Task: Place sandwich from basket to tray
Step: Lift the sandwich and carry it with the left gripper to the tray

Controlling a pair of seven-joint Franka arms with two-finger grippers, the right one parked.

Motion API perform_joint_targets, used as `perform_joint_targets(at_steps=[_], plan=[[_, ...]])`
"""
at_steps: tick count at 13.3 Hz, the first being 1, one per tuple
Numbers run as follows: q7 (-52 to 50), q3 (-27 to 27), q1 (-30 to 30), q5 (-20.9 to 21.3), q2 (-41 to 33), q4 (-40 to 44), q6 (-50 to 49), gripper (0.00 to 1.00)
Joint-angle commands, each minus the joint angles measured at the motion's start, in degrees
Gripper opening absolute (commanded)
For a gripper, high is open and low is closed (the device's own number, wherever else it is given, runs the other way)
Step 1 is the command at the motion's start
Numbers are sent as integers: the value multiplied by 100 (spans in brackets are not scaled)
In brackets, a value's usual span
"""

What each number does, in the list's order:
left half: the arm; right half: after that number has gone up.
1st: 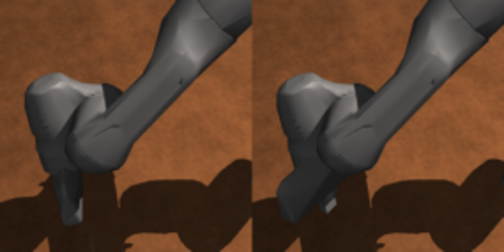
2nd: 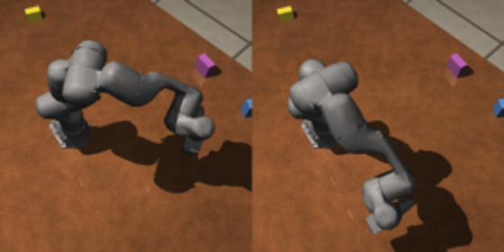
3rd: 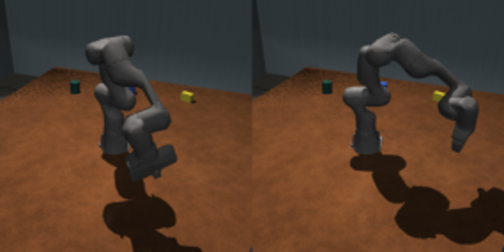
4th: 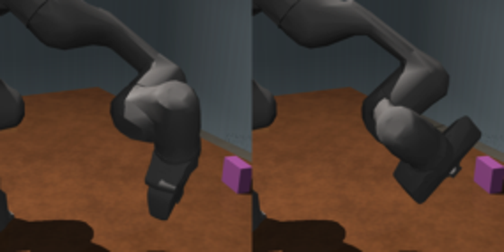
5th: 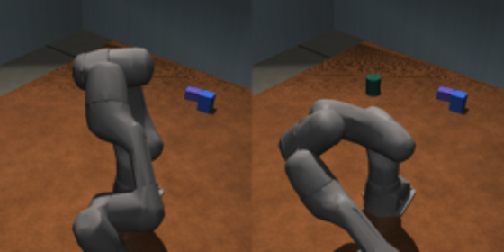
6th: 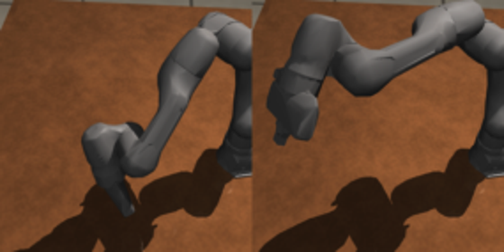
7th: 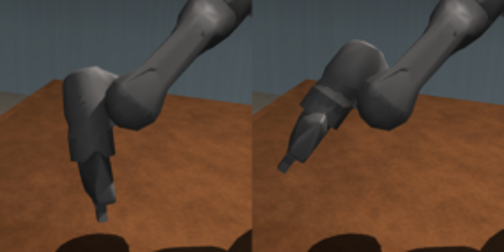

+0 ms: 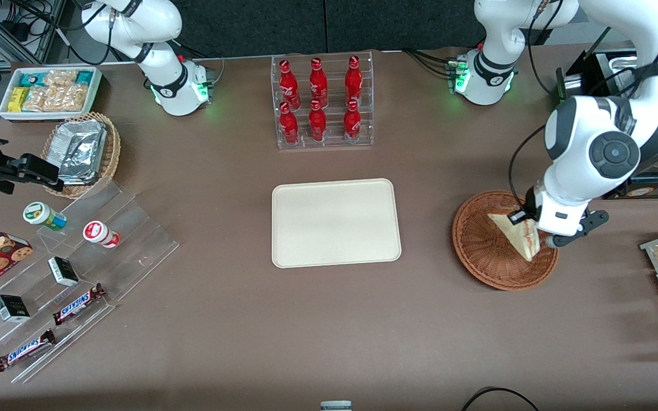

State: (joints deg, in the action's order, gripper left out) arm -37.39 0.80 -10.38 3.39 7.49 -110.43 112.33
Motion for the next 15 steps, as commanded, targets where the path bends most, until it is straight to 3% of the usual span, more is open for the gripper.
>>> perform_joint_targets(at_steps=[1,4,10,13,15], plan=[[4,-27,-612,57,208,714,-580,0],[-31,-27,-1481,4,567,1066,-519,0],[-408,-1,-2809,-23,2324,2454,-361,0],[-514,-1,-3135,-417,2748,2632,402,0],[-515,-1,-3355,-392,2941,2641,692,0]])
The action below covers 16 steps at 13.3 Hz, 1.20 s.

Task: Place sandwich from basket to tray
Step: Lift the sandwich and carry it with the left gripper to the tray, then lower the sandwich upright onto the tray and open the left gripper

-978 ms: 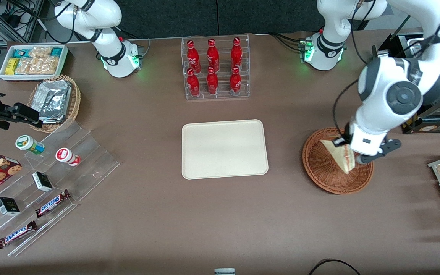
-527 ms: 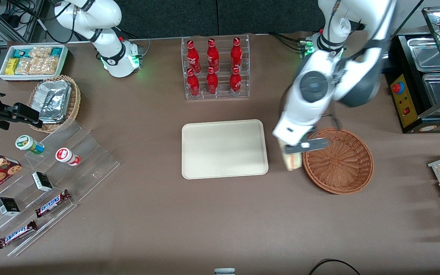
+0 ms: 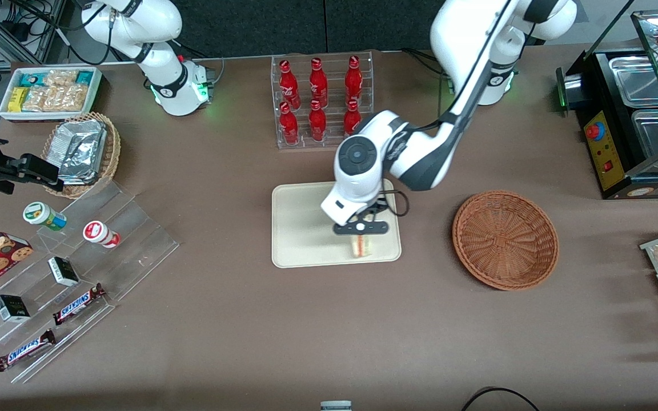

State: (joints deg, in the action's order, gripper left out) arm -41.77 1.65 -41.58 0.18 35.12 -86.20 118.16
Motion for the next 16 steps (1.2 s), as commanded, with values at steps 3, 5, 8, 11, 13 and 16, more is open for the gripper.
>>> perform_joint_targets(at_steps=[3,5,8,11,13,16], plan=[[-226,-95,-430,-9,364,174,401,0],[-252,-95,-526,-9,399,156,559,0],[-305,-95,-596,0,487,164,586,0],[-488,-103,-606,8,478,138,533,78],[-525,-121,-597,70,443,190,306,98],[-499,-138,-536,61,102,208,-256,99]])
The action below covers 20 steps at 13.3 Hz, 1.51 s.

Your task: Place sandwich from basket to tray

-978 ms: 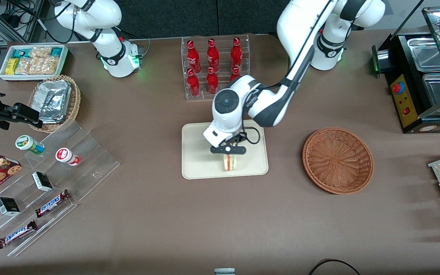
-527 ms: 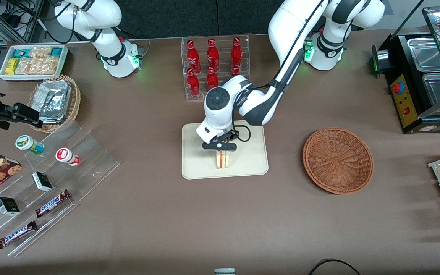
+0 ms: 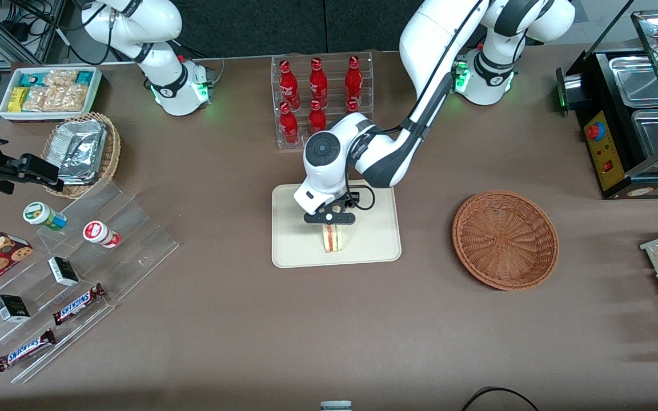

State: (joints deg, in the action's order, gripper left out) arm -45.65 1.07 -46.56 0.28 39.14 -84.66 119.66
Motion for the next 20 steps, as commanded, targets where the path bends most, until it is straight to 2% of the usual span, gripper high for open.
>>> perform_joint_targets(at_steps=[1,4,8,15,17,20], plan=[[-119,-81,67,42,-484,63,-643,99],[-128,-81,532,33,-1151,63,-1364,99],[143,-81,1472,42,-1882,46,-2085,99],[2742,-81,3177,51,-2928,11,-3430,99],[3175,-81,3494,77,-3165,-33,-3642,99],[3948,-81,4012,138,-3727,-497,-3739,99]])
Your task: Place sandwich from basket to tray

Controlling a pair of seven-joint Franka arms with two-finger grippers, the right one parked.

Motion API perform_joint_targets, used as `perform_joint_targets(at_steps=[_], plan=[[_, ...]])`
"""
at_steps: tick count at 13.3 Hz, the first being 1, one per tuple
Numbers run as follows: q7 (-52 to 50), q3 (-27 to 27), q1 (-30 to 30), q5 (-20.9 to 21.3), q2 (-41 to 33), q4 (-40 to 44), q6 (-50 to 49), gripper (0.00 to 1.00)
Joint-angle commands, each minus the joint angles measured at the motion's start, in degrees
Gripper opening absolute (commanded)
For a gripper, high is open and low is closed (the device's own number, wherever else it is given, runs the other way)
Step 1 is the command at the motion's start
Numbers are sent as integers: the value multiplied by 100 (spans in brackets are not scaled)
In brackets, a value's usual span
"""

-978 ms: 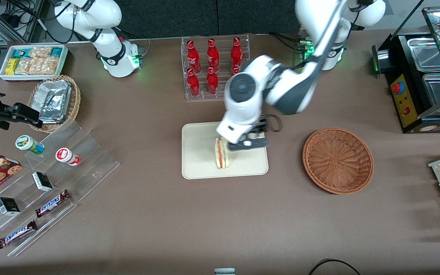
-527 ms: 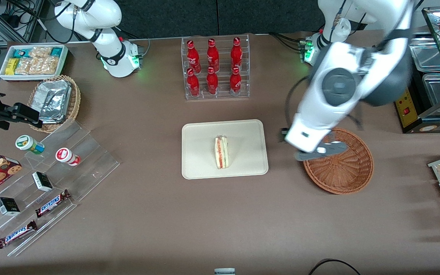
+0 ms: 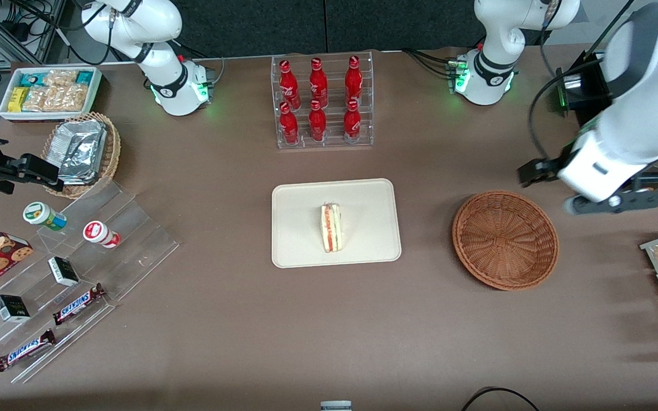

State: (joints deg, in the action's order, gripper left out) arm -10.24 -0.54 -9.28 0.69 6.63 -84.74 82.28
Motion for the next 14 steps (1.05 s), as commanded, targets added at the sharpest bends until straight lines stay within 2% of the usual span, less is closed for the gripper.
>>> perform_joint_targets(at_steps=[1,5,14], plan=[[557,80,391,107,-644,-639,7,99],[989,71,708,107,-901,-799,-124,99],[980,89,700,72,-628,-377,-151,99]])
